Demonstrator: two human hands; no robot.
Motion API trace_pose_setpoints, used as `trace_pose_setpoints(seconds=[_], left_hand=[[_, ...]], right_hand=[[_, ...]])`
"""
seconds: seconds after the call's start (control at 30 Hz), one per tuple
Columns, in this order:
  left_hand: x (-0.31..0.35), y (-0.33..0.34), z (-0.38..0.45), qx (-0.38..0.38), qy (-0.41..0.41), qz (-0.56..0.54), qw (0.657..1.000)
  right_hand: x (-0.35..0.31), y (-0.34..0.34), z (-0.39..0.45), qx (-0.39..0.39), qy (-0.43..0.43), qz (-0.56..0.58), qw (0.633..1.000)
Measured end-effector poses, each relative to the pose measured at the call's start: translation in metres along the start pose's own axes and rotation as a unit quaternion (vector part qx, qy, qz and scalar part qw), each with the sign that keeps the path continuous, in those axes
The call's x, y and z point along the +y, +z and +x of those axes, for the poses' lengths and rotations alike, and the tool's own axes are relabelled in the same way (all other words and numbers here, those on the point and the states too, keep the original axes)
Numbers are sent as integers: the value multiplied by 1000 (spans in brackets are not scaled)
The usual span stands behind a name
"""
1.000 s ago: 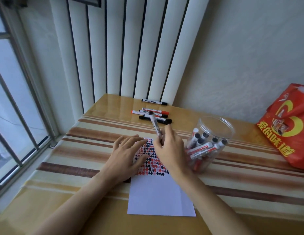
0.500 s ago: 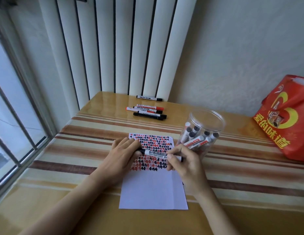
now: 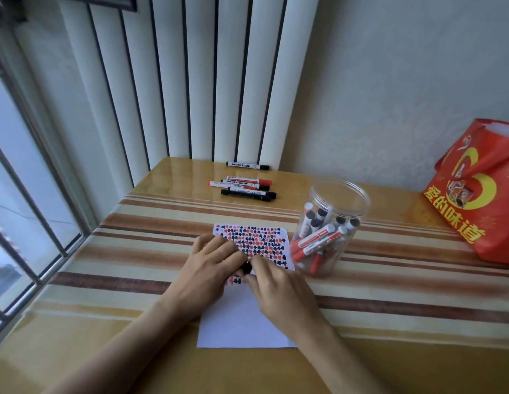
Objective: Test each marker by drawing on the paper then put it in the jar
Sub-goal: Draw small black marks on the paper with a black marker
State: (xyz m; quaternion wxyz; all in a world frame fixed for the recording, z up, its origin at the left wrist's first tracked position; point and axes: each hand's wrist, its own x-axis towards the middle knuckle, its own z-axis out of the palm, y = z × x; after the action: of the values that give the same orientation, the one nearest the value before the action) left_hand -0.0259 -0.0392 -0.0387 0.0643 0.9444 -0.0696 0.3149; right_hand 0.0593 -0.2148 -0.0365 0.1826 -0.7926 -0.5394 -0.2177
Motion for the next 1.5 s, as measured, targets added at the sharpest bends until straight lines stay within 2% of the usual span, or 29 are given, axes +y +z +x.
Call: trace_pose_setpoints(seconds=[0.2,0.37,0.53,0.6,0.73,0.83,0.93,1.07,1.23,1.4,1.5], left_hand=[[-1,-1,-2,-10,3,1,1000],[-1,-4,-1,-119,-22,-77,990],[-11,-4,-3,-217,-75,-213,950],[-11,-4,-2,-200,-65,-210,955],[-6,-5,0,-117,-9,-130,985],[-12,-4,0,-95,2,-76,993],[-20,-3,-3,-50,-21,-59,997],[-25,5,0,-16,-111,-41,993],[-36,17,13,-73,-184,-44,979],[-44,28,35,-142,-216,-76,963],[-47,31,30,-180,-207,-76,959]], right_hand=[[-1,-4,1,-22,-14,-27,999],[-4,-1,-4,-34,1,-76,997],[-5,3,-6,-49,-7,-86,995],[-6,3,-4,-44,-3,-77,996],[-8,3,-2,-33,15,-68,997],[-4,-2,-1,-21,51,-63,996],[1,-7,-2,-26,79,-29,996],[8,-6,-3,-16,129,51,990],[20,-5,-4,0,163,95,982],[26,-2,-8,48,187,188,963],[33,0,-10,58,197,257,944]])
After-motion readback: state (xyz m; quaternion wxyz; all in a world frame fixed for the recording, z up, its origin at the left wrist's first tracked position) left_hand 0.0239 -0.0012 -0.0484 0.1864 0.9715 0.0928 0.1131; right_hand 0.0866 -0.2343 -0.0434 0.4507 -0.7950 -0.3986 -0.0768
